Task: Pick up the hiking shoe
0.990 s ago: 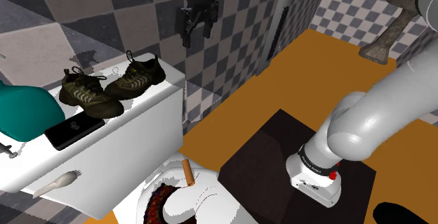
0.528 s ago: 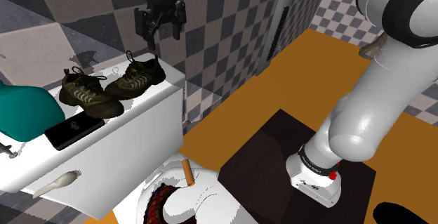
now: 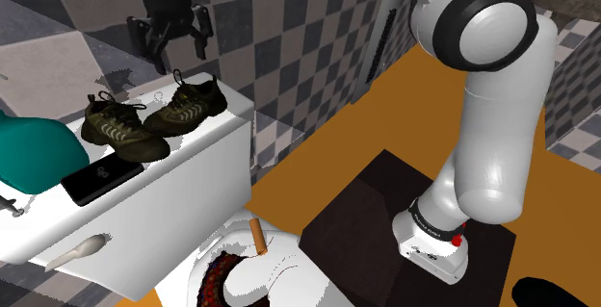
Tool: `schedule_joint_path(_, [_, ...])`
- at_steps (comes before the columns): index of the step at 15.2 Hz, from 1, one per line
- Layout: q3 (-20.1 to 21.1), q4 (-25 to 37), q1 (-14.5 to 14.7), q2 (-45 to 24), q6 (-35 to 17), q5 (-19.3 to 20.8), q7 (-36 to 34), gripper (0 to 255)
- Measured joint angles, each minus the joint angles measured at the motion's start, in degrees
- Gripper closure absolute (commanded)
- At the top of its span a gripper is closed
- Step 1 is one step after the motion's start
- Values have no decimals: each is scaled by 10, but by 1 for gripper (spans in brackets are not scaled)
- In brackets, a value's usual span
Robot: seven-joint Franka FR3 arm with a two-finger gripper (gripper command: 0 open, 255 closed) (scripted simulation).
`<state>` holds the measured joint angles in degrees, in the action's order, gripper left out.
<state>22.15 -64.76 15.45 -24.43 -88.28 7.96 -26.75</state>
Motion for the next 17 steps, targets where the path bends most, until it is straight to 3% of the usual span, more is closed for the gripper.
schedule_joint_path(7, [-1,-60,-7,6,-53,-2,-2,0])
schedule_joint_path(8, [0,-65,-7,8,-57,-3,-2,255])
schedule_joint_path(17, [0,-70,-8,10,-61,-3,-3,255])
